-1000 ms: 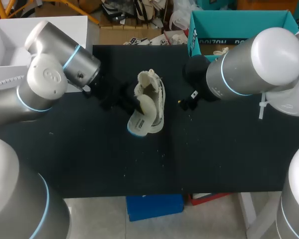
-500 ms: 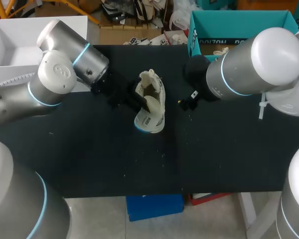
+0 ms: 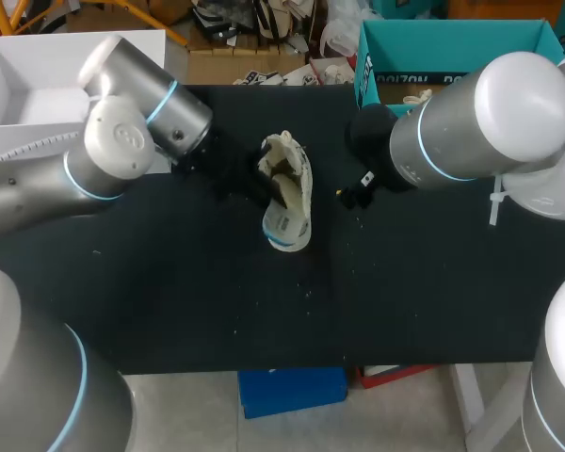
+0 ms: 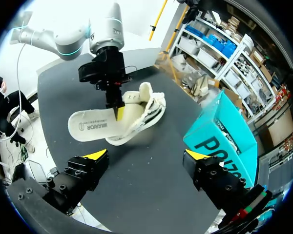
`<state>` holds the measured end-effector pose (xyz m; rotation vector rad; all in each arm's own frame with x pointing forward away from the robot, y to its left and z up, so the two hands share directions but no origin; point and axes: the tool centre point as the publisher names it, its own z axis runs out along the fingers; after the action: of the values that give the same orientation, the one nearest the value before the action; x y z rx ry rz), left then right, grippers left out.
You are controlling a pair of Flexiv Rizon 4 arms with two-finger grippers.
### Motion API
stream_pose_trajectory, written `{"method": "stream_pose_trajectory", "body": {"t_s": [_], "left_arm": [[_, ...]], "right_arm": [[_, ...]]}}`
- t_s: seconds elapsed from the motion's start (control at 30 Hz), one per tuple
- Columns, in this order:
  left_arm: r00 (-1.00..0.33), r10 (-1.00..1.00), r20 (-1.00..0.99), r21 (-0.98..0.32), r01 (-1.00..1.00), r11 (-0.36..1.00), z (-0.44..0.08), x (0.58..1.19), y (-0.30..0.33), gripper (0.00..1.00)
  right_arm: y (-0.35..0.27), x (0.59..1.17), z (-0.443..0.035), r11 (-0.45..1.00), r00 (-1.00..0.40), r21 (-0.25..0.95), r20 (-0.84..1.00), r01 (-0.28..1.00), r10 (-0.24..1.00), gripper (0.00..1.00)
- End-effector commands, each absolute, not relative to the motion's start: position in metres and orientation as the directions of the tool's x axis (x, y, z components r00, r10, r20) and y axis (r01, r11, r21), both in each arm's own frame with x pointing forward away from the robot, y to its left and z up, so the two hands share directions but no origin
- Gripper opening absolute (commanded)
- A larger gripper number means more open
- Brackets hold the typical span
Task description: Take the shoe out of the shoebox, open the shoe tongue, remove and reinsert the insole, then place the shoe into the shoebox
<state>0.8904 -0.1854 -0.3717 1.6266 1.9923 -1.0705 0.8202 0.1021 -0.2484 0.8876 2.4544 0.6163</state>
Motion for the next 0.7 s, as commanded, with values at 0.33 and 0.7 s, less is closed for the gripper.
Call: {"method": "stream_pose_trajectory", "body": {"t_s": [0.33, 0.7], "left_arm": [[-0.323, 0.679, -0.659, -0.317, 0.938, 0.138, -0.377, 0.914, -0.192, 0.0], [-0.359, 0.687, -0.632, -0.282, 0.932, 0.228, -0.379, 0.928, -0.191, 0.0]], "right_arm": [[0.103, 0.82, -0.25, 0.691, -0.688, 0.547, -0.261, 0.472, 0.677, 1.0], [0.103, 0.82, -0.25, 0.691, -0.688, 0.547, -0.261, 0.472, 0.677, 1.0]]}}
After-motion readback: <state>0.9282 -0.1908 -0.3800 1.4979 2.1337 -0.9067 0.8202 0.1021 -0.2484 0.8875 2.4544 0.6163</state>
